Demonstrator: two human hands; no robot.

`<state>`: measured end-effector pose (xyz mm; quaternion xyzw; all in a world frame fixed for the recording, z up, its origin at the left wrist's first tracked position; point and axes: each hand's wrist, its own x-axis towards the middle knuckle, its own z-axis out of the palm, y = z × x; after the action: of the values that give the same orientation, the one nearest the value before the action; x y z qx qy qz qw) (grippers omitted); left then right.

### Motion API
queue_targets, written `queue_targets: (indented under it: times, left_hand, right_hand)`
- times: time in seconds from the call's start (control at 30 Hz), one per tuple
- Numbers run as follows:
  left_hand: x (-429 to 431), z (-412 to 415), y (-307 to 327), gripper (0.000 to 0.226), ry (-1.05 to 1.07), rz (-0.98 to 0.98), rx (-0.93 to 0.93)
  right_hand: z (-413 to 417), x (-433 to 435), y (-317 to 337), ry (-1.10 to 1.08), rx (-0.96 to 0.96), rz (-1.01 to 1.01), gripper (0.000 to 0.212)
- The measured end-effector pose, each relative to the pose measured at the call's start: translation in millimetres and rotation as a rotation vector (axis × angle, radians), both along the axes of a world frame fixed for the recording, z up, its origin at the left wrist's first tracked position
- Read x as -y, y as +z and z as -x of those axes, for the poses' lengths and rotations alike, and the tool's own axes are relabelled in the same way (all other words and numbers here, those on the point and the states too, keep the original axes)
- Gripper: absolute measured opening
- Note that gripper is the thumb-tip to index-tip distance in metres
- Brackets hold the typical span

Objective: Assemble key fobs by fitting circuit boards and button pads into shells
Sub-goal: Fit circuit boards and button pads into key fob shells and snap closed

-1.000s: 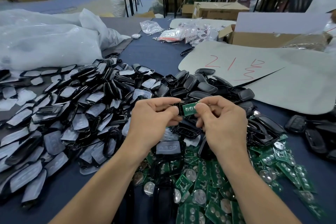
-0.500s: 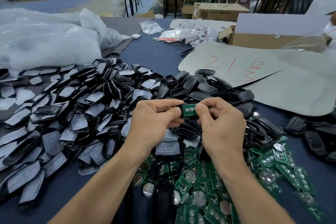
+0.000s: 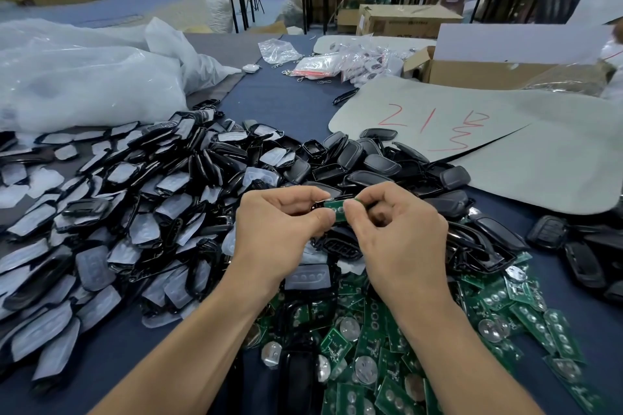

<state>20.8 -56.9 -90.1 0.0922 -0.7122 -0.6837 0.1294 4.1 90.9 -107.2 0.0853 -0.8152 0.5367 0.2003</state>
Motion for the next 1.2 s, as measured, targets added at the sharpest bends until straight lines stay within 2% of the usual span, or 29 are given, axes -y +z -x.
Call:
queue_targets:
  times: [0.23,0.37,0.43,0.57,0.73,0.97,1.2]
  left_hand:
    - [-3.8,0.5,1.1,0.025,0.027,-0.035,-0.003]
    - [-2.9,-0.1,4.3,0.030,-0.002,-0.092,-0.018]
    - [-2.8,-0.3,6.0,0.033,-0.029,-0.110,-0.007]
    - [-2.8,0.1,8.8,0.028,-0.094,-0.214,0.037]
    - [-0.1,0.1,10.3,0.032,-0.177,-0.297,0.045]
    - [-2.2,1.9,6.3,0.016,-0.216,-0.212,0.074]
    - [-0.3,4.8,-1.2,0.022,-0.139,-0.041,0.065]
  right_hand:
    - [-0.3,-2.6,2.2,0.000,0.060,-0.081,0.025]
    - [3.2,-9.1,2.4,-0.017,0.143,-0.074,0.019]
    - [4.7,-9.4,3.7,0.060,0.188,0.014,0.009]
    - [6.1,-7.5,7.8,0.221,0.283,0.321,0.024]
    - [7.5,-9.5,9.4,0.210,0.242,0.402,0.024]
    - [7.9,-10.4,5.7,0.205,0.190,0.333,0.013]
    - [8.0,-7.5,-1.2,0.249,0.276,0.291,0.011]
